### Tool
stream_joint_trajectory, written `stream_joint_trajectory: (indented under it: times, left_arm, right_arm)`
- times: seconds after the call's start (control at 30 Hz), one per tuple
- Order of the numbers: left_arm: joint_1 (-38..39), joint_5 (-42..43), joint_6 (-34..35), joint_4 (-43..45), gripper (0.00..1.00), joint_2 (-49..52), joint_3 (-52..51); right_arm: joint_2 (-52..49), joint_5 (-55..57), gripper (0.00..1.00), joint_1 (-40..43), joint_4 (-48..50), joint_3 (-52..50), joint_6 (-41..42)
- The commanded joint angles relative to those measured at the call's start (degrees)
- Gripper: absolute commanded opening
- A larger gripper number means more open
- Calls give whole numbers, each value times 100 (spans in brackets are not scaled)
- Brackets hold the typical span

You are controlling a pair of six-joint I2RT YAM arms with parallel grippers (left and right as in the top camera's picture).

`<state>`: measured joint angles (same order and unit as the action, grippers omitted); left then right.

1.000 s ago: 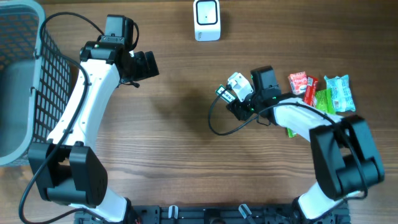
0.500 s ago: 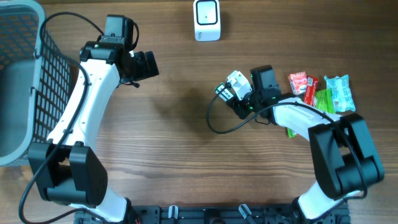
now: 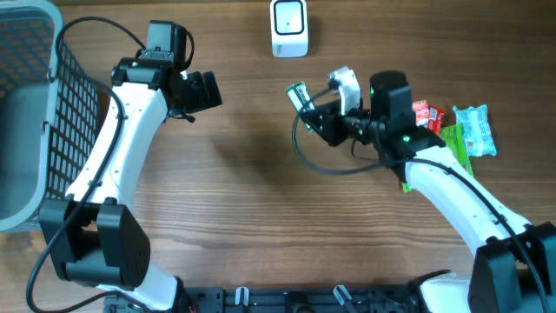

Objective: Scan the item barcode
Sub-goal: 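Raise the green oil box up to the scanner with the right gripper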

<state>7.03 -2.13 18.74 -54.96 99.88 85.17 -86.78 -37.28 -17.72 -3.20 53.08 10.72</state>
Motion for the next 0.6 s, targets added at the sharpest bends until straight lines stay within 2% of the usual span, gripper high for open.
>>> stream_joint_trajectory:
  times: [0.0,0.13,0.33,0.57]
  left_arm:
    - [-7,-52,-26,13,100,33,-11]
    - [-7,-52,-26,13,100,33,-11]
    - [-7,-52,-26,13,100,33,-11]
    - [-7,-52,-26,13,100,33,-11]
  right_arm:
    - [-17,-564,8,-50,-459,990,769]
    - [-634,-774,8,-48,-1185,2433,949]
    - [-1845,-1134,8,-22,-494,3567,2044]
    - [-3676,-1515,9,160,2835,3639,4288]
